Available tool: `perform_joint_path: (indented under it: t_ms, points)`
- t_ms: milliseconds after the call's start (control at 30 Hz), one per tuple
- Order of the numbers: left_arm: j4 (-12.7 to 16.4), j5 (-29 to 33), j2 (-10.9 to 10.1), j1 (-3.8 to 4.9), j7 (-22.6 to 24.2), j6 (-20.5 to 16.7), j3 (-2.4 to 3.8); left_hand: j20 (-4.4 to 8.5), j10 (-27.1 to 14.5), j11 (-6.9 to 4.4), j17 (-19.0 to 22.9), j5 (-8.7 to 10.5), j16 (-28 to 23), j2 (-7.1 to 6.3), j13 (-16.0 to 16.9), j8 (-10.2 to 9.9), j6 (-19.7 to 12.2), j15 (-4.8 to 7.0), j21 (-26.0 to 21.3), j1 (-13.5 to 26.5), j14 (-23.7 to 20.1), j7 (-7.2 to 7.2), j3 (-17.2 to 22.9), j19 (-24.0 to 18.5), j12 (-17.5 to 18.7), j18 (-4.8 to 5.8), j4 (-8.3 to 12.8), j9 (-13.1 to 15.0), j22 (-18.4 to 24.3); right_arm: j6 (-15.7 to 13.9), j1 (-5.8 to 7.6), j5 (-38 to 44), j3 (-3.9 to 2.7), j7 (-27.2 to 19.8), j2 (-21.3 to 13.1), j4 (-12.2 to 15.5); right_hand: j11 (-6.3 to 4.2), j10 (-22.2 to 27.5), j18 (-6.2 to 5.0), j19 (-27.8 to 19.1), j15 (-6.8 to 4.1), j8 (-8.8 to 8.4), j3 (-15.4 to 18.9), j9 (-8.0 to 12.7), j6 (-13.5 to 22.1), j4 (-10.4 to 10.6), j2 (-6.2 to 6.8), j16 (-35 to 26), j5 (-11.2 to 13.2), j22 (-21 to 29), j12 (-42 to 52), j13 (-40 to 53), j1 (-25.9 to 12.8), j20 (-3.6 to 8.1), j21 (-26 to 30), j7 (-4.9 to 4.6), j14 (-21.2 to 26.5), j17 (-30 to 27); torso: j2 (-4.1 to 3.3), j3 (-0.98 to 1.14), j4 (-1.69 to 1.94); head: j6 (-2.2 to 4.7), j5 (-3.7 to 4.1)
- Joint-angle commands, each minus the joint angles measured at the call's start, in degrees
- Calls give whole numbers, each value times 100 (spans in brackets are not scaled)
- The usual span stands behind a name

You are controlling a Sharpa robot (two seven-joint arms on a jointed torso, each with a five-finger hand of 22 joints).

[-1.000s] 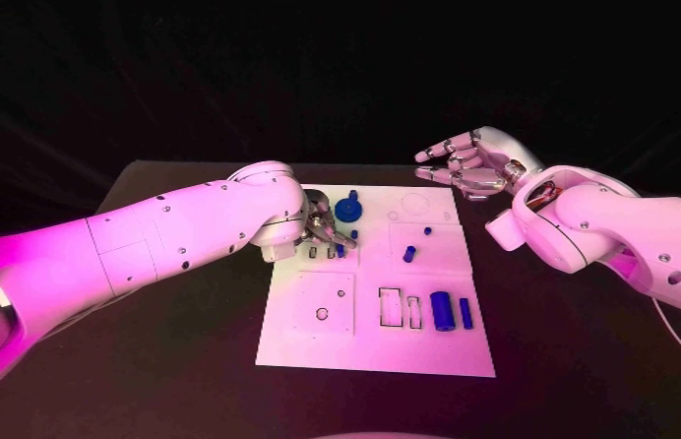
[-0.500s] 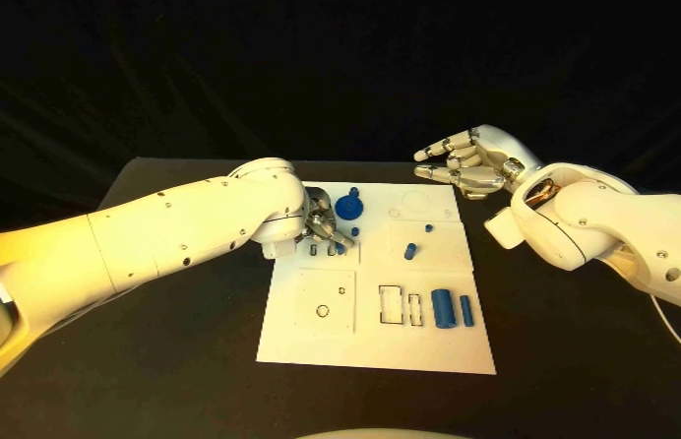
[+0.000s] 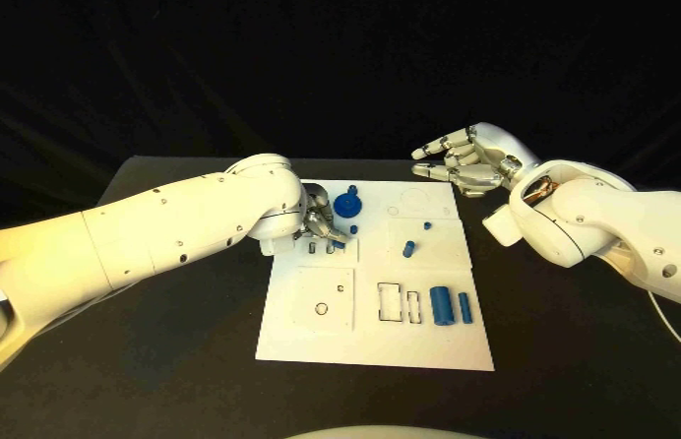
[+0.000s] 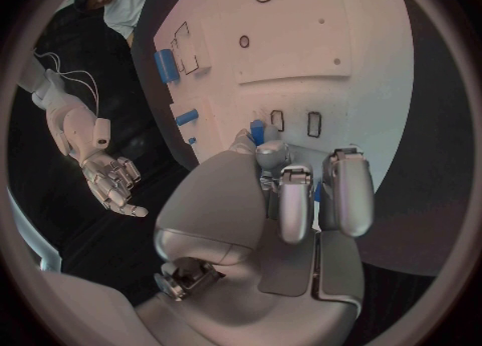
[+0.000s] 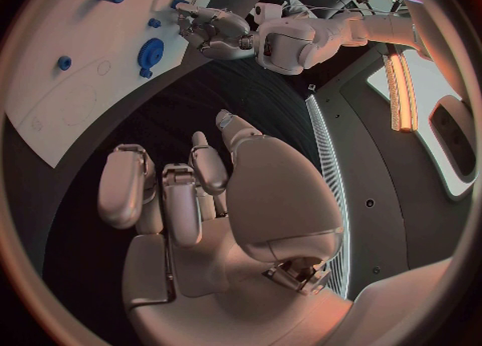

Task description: Assemble the parts on the task board

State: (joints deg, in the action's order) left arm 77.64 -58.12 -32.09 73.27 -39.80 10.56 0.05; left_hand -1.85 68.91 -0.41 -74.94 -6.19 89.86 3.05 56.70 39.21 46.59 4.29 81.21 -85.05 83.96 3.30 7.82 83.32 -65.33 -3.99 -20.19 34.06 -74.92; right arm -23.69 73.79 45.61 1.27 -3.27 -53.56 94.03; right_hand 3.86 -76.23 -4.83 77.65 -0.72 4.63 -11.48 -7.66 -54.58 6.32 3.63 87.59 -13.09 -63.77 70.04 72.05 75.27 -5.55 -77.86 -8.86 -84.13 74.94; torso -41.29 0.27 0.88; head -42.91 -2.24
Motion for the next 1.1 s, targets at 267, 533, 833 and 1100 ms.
perform_joint_path:
  t_ms: [267,533,833,1100]
  points:
    - [54,144,-86,-15,-23,-82,-9,-66,91,3,-1506,36,14,-1015,57,154,-8,-46,-45,947,604,41,3132,-11,26,84,1112,394,-192,87,-8,234,2,-2,24,-14,-5,-24,-37,-17,18,19,26,-8,-47,-14,-31,-38,-29,11,-10,-7,26,13,23,-4,-487,1088,6,0,12,0,-18]
    - [149,-52,-204,-14,83,-250,-6,-59,159,-9,-1506,0,14,-1075,135,193,3,-38,0,1083,604,35,3338,29,-32,99,1279,460,-267,120,-27,294,7,1,68,-46,-5,-20,-39,-23,18,18,26,-8,-45,-15,-33,-43,-36,23,-15,-11,27,13,29,-4,-485,1079,5,-13,-11,18,-50]
    - [114,-226,-182,-16,92,-105,-9,-54,211,-16,-1506,-22,14,-1119,195,206,17,-33,48,1138,604,30,3420,67,-80,115,1363,486,-338,146,-39,221,10,-4,76,-57,-4,-21,-39,-25,19,17,32,-9,-44,-5,-43,-45,-45,27,-12,-9,14,12,31,-6,-484,1077,2,-5,7,22,-25]
    - [104,-573,-144,-26,-9,172,-18,-52,209,-17,-1506,-25,14,-1133,185,208,19,-32,49,1154,604,29,3443,68,-72,115,1388,493,-341,162,-43,209,11,7,75,-57,-3,-21,-40,-26,19,17,34,-9,-44,-1,-47,-45,-47,29,-11,-8,9,12,33,-7,-484,1078,2,-2,5,-4,-54]
